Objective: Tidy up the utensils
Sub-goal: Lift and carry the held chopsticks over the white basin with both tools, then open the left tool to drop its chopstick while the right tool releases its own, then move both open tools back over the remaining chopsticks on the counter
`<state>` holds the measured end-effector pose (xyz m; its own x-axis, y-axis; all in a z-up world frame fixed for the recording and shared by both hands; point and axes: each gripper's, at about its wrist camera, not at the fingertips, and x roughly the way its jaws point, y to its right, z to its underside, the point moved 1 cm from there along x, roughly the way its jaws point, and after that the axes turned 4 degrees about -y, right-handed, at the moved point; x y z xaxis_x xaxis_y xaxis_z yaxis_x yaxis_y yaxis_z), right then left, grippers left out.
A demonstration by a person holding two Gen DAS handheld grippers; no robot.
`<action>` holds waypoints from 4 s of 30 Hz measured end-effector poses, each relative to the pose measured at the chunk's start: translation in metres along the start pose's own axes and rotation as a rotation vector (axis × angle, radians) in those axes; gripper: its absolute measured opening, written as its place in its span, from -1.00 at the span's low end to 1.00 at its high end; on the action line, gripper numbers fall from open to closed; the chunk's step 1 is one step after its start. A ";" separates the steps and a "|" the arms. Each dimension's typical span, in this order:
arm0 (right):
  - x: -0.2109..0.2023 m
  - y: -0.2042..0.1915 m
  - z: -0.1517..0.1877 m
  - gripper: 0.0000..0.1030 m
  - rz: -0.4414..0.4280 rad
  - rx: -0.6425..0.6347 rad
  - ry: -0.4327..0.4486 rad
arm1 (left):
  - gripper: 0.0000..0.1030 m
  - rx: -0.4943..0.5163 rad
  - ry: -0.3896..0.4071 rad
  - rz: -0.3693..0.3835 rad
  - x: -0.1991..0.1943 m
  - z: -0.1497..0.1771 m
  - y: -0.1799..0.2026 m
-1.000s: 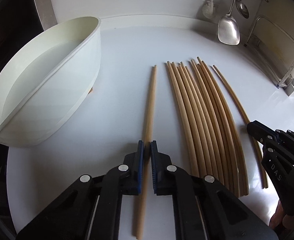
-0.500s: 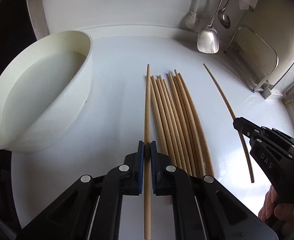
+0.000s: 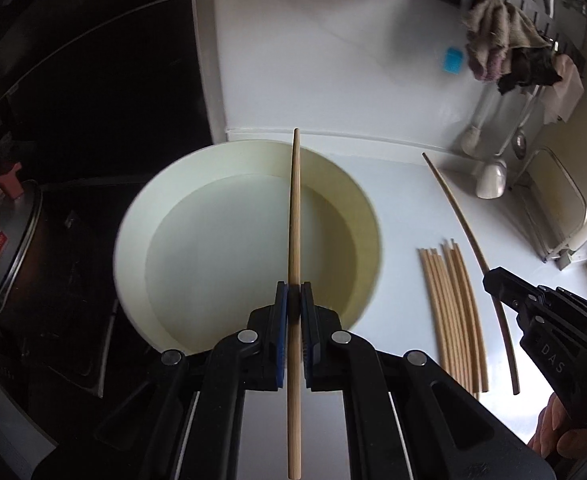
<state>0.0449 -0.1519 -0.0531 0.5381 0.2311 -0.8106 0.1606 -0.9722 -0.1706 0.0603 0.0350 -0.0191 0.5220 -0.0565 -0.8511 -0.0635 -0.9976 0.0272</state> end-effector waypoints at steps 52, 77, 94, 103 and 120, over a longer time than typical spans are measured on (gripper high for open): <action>0.155 -0.094 -0.057 -0.24 0.065 0.056 -0.196 | 0.49 0.040 -0.168 -0.014 0.118 -0.043 -0.109; 0.023 -0.025 0.019 0.09 0.102 0.136 -0.093 | 0.60 0.119 -0.060 0.042 0.043 -0.010 -0.047; -0.013 0.066 0.034 0.18 0.109 0.230 -0.076 | 0.60 0.141 -0.062 0.058 0.021 -0.002 0.030; -0.034 0.118 0.064 0.18 0.127 0.367 -0.034 | 0.60 0.213 -0.044 0.069 0.019 0.010 0.071; 0.007 0.165 0.094 0.26 0.169 0.271 -0.020 | 0.69 0.141 -0.059 0.058 0.083 0.050 0.129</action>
<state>-0.0028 -0.3140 -0.1391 0.5216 0.0675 -0.8505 -0.1570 -0.9722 -0.1734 0.0534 -0.0962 -0.1124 0.4634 -0.1068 -0.8797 -0.2124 -0.9772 0.0067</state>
